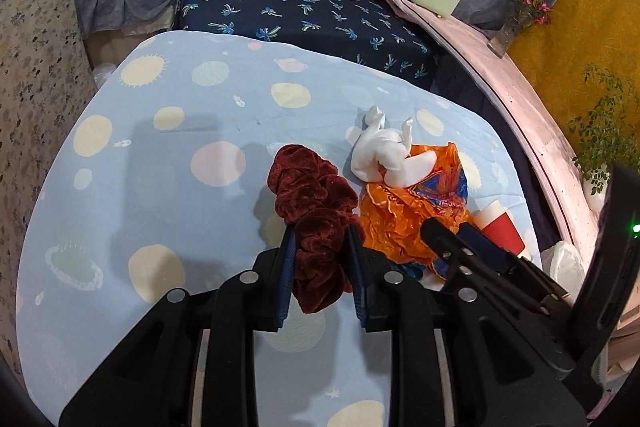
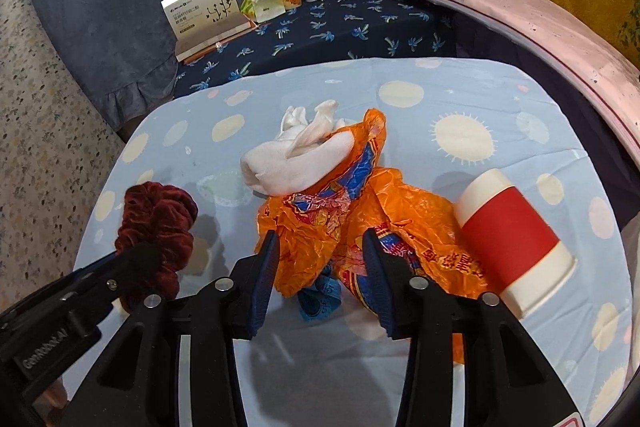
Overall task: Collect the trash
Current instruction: 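Grasp the dark red scrunchie with the left gripper while the right gripper grasps the orange wrapper, then carry both items over the wastebasket and open both grippers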
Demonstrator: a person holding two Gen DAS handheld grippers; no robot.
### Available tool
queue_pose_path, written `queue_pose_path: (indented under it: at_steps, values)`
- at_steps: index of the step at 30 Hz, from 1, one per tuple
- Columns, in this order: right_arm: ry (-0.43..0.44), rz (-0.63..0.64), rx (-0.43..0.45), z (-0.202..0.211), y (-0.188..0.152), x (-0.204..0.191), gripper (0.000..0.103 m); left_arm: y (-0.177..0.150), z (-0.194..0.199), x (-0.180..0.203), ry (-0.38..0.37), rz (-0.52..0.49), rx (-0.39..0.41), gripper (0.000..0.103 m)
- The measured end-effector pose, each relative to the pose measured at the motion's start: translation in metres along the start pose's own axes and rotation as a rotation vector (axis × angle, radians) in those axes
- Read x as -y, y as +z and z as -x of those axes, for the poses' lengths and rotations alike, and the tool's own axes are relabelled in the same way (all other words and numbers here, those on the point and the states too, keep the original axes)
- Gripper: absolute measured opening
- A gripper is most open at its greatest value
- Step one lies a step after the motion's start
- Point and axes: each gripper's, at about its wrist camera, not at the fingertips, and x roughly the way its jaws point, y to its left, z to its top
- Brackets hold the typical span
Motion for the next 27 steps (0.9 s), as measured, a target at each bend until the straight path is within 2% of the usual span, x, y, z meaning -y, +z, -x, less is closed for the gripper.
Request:
queue_pose_path:
  at_steps: [1, 2, 4, 14, 27]
  values:
    - [0.005, 0.002, -0.007, -0.003, 0.0, 0.0, 0.019, 0.0, -0.001, 0.0, 0.0, 0.0, 0.0, 0.024]
    - [0.01, 0.005, -0.015, -0.005, -0.001, 0.0, 0.012, 0.0, -0.001, 0.0, 0.001, 0.0, -0.001, 0.024]
    - [0.013, 0.007, -0.012, -0.003, -0.003, 0.001, 0.008, 0.0, -0.001, 0.001, 0.0, 0.001, -0.001, 0.024]
    - [-0.004, -0.006, 0.122, 0.063, 0.0, 0.022, 0.006, -0.008, 0.01, 0.034, -0.042, -0.044, 0.003, 0.024]
    - [-0.076, -0.136, 0.304, 0.171, -0.007, 0.105, 0.006, -0.025, 0.048, 0.138, -0.139, -0.196, 0.051, 0.024]
